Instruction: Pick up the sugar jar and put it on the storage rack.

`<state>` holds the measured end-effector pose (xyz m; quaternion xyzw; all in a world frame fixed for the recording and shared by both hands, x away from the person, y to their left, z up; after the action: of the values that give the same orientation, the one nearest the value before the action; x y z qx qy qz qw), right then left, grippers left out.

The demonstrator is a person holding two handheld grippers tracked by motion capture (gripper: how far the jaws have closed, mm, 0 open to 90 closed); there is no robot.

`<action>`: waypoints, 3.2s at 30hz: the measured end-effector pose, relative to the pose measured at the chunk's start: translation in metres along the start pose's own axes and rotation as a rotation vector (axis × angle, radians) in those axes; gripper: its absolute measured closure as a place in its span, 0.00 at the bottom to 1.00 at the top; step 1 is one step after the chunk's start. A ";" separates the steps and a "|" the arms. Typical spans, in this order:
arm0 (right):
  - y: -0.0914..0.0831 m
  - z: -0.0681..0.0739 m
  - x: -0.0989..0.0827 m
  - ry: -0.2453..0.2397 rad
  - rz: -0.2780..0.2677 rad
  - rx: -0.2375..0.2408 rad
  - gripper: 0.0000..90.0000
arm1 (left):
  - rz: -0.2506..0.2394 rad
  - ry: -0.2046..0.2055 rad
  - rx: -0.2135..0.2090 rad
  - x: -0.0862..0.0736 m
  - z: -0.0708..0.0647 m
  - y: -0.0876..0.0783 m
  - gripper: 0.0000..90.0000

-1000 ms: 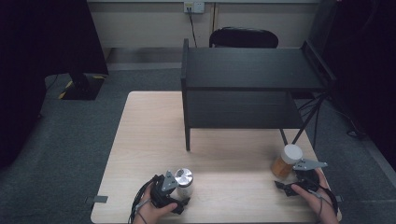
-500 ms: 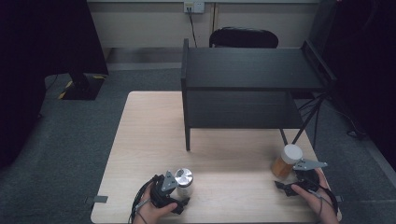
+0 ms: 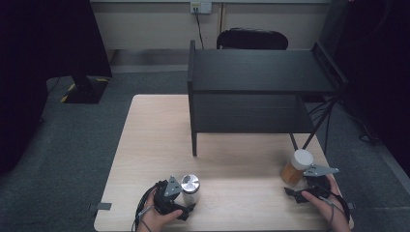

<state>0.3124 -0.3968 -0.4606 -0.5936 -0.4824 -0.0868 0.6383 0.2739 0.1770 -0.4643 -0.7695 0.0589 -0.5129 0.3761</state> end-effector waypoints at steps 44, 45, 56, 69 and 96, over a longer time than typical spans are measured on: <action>0.000 0.000 0.000 0.000 0.000 -0.001 0.00 | -0.068 0.027 0.001 0.010 -0.013 0.003 0.17; 0.000 0.000 0.000 0.000 0.000 -0.001 0.00 | -0.068 0.024 0.000 0.010 -0.013 0.003 0.18; 0.000 0.000 0.000 -0.001 0.000 -0.001 0.00 | -0.052 0.028 0.002 0.012 -0.013 0.007 0.24; 0.000 0.000 0.000 -0.001 0.000 -0.001 0.00 | -0.066 0.037 0.025 0.010 -0.015 0.007 0.33; 0.000 0.000 0.000 -0.001 0.000 -0.001 0.00 | -0.066 0.043 0.032 0.014 -0.020 0.007 0.34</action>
<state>0.3125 -0.3966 -0.4606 -0.5941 -0.4825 -0.0868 0.6378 0.2658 0.1553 -0.4543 -0.7537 0.0332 -0.5423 0.3697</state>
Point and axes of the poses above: each handheld gripper's, and its own axes: y roughly forward along the jaws, x roughly out of its top, z roughly to its left, the point moved 7 cm from there along y, roughly forward along the jaws, and after that the axes turned 13 degrees about -x, right-handed, at the moved point
